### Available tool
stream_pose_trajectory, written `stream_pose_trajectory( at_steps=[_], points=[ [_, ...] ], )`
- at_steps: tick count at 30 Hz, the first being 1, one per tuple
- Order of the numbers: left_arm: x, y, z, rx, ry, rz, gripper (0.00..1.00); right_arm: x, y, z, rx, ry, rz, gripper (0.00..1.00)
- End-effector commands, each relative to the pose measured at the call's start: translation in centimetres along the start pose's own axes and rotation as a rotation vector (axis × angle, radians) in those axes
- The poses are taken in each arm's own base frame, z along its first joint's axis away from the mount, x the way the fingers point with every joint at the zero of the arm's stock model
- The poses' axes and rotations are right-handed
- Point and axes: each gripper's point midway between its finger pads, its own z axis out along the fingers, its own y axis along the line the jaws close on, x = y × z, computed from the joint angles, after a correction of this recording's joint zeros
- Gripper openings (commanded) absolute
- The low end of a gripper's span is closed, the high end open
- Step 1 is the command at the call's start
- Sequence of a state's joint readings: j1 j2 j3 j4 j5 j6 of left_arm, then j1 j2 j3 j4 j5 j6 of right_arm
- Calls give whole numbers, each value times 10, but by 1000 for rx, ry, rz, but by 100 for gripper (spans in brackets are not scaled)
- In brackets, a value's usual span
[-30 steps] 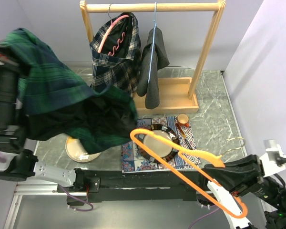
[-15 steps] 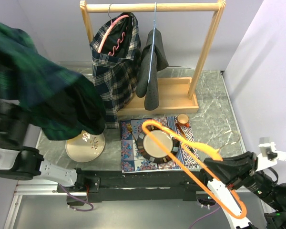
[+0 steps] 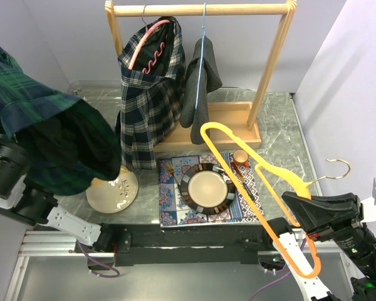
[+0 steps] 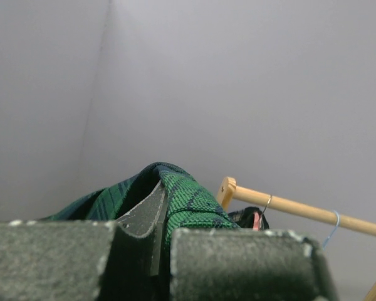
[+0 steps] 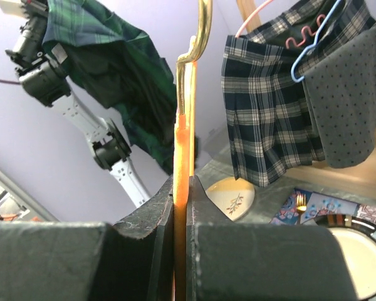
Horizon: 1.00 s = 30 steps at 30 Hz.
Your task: Remove the skirt from the hanger
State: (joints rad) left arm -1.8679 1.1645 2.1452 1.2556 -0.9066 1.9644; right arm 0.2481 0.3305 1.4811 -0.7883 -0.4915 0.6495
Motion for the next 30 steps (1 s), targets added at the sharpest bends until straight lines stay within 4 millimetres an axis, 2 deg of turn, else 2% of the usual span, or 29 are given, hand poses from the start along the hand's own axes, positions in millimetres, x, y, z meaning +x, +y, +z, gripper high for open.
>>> stream_pose_trajectory(
  at_steps=[1,3,4,6,8,10,11,13,14,15,16,17,19,20,21,22,23,24,25,26,27,30],
  points=[
    [-11,-54,-24,-23,-106,286,1,-44,-8,55,37,-18,1,0],
    [-7,-78,-29,32,-89,315,1,-43,-8,55,32,-16,-3,0],
    [-2,-98,-34,59,-73,296,1,-41,-10,56,37,-10,1,0],
    [11,-112,-39,94,-16,280,1,-37,-13,55,49,7,5,0],
    [19,-116,-45,74,-22,286,1,-34,-14,52,55,12,-2,0],
    [25,-102,-42,33,5,251,1,-32,-14,49,56,11,-10,0],
    [35,-109,-45,58,33,270,1,-31,-12,46,49,10,-15,0],
    [39,-110,-43,112,44,272,1,-25,-6,46,6,42,-20,0],
    [49,-126,-50,174,51,312,1,-19,-8,51,-4,74,-7,0],
    [54,-125,-50,202,99,191,1,-16,-7,54,-22,95,-5,0],
    [58,-135,-52,247,116,207,1,-9,-2,55,-66,135,2,0],
    [63,-150,-57,326,133,280,1,-4,-6,61,-76,161,14,0],
    [66,-155,-61,363,173,179,1,-4,-9,66,-71,165,14,0],
    [73,-162,-67,418,179,226,1,-4,-11,67,-65,165,11,0],
    [73,-157,-67,425,193,135,1,-5,-11,67,-63,161,8,0],
    [72,-158,-69,451,189,107,1,-7,-11,66,-62,153,1,0],
    [81,-161,-76,489,204,140,1,-7,-11,65,-58,145,-4,0],
    [83,-155,-77,485,218,106,1,-6,-13,65,-50,145,-5,0],
    [90,-151,-80,474,238,124,1,-6,-14,64,-45,145,-8,0],
    [106,-158,-90,487,250,182,1,-6,-16,65,-37,143,-7,0],
    [111,-150,-91,472,258,199,1,-5,-18,65,-30,145,-5,0],
    [137,-144,-108,502,326,210,1,-2,-21,66,-23,146,-2,0]
  ],
)
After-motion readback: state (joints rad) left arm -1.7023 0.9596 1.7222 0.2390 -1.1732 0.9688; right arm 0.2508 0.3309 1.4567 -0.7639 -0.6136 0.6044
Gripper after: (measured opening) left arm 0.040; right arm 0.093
